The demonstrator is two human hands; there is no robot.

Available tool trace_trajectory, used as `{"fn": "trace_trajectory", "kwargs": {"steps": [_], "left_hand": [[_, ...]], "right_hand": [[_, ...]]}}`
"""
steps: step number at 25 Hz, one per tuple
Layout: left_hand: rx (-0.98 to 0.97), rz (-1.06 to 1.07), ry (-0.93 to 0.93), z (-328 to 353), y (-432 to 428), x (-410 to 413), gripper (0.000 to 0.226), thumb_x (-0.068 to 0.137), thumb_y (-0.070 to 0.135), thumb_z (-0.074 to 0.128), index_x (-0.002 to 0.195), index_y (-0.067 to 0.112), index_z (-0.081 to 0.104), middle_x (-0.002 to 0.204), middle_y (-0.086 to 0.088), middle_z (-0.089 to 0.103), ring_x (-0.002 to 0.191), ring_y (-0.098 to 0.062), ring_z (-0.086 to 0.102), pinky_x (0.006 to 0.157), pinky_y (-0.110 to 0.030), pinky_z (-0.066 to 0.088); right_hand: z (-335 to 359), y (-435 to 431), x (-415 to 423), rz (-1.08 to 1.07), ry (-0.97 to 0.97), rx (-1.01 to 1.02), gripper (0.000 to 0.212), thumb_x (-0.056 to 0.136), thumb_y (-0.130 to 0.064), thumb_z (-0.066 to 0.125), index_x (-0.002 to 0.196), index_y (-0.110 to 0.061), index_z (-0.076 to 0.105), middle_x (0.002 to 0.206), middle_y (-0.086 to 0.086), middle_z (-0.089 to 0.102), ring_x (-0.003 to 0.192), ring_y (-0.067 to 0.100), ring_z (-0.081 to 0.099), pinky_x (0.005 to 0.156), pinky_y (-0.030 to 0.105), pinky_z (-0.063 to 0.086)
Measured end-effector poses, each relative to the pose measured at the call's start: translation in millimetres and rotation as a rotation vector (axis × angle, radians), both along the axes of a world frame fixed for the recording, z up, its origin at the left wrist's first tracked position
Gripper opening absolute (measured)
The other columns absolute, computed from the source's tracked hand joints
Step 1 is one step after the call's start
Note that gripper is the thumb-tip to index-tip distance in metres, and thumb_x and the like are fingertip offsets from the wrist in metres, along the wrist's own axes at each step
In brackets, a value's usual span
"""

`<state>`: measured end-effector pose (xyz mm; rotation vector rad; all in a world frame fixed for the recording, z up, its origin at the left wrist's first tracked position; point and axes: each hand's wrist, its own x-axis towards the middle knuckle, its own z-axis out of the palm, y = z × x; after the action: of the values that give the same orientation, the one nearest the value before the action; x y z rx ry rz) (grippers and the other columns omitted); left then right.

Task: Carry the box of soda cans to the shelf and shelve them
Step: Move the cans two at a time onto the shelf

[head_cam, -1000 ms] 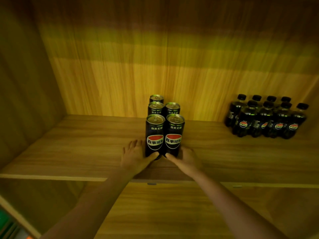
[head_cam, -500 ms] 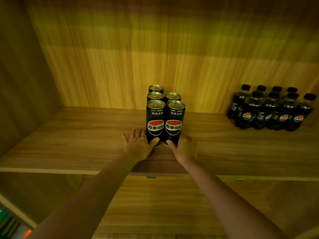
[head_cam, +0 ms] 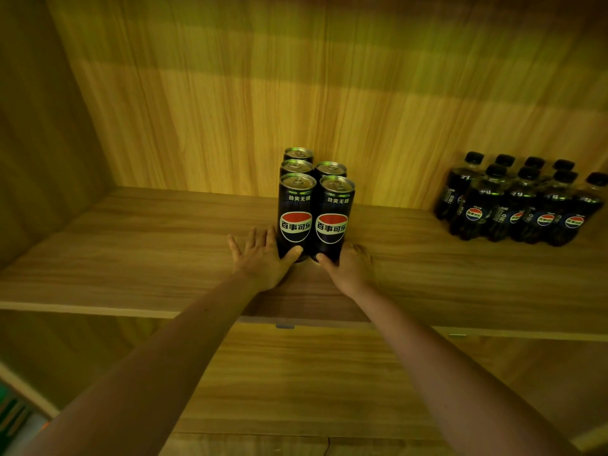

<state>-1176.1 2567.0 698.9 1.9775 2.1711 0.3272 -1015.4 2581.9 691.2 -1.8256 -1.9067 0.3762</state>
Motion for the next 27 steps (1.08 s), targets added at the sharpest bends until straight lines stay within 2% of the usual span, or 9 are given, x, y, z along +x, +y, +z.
{"fn": "trace_trajectory", "kwargs": {"steps": [2,4,10,12,16,22,27], "left_hand": [[0.007,0.029,-0.032,6.8,-9.7,-1.5,0.088,0.083,0.069,0.019,0.147,0.013,-0.002,0.158,-0.009,0.002,0.146,-0.024,-0.004,0.111,-0.056,-0.013],[0.019,0.051,-0.052,16.3,-25.0,-5.7,0.089,0.082,0.070,0.020,0.147,0.012,-0.001,0.158,-0.009,0.002,0.146,-0.024,-0.004,0.112,-0.055,-0.013],[0.139,0.020,0.051,69.5,-88.2,-19.2,0.085,0.086,0.058,0.038,0.147,0.012,0.003,0.158,-0.008,0.006,0.146,-0.023,0.003,0.114,-0.055,-0.004],[0.176,-0.012,0.078,86.8,-113.0,-20.7,0.086,0.085,0.057,0.043,0.147,0.012,0.005,0.158,-0.008,0.009,0.146,-0.024,0.007,0.115,-0.054,-0.001],[0.079,-0.059,0.143,98.2,-163.6,-27.0,0.090,0.083,0.058,0.046,0.148,0.013,0.003,0.157,-0.010,0.011,0.144,-0.029,0.013,0.116,-0.051,0.005],[0.055,-0.128,0.193,93.2,-239.2,-51.8,0.089,0.083,0.056,0.048,0.147,0.014,0.003,0.157,-0.010,0.011,0.144,-0.028,0.012,0.118,-0.045,0.007],[0.030,-0.194,0.247,59.3,-315.3,-82.8,0.091,0.082,0.056,0.050,0.148,0.013,0.002,0.158,-0.010,0.008,0.145,-0.027,0.010,0.118,-0.042,0.006]], "right_hand": [[5.9,-7.2,3.9,-0.010,0.001,-0.020,0.076,0.082,-0.052,0.052,0.139,-0.007,0.029,0.143,0.017,0.040,0.133,0.034,0.033,0.110,0.045,0.025],[18.2,-19.9,9.1,-0.014,-0.002,0.004,0.079,0.083,-0.050,0.052,0.141,-0.006,0.021,0.148,0.017,0.032,0.137,0.035,0.027,0.112,0.046,0.021],[88.9,-71.8,9.5,0.111,-0.168,0.316,0.072,0.084,-0.040,0.056,0.141,-0.008,0.024,0.147,0.014,0.033,0.136,0.030,0.028,0.113,0.042,0.022],[108.6,-95.7,0.9,0.219,-0.245,0.287,0.071,0.084,-0.039,0.056,0.140,-0.008,0.026,0.148,0.013,0.032,0.137,0.029,0.028,0.113,0.042,0.022],[119.0,-148.8,-19.2,0.377,-0.443,0.160,0.077,0.082,-0.039,0.060,0.142,-0.010,0.021,0.150,0.013,0.027,0.138,0.029,0.026,0.115,0.044,0.024],[108.6,-223.0,-35.5,0.359,-0.536,0.115,0.082,0.082,-0.044,0.059,0.143,-0.008,0.018,0.151,0.013,0.027,0.138,0.029,0.026,0.116,0.044,0.020],[63.4,-297.4,-52.9,0.272,-0.552,0.022,0.082,0.083,-0.042,0.058,0.144,-0.007,0.015,0.152,0.014,0.023,0.139,0.028,0.024,0.116,0.041,0.018]]}}
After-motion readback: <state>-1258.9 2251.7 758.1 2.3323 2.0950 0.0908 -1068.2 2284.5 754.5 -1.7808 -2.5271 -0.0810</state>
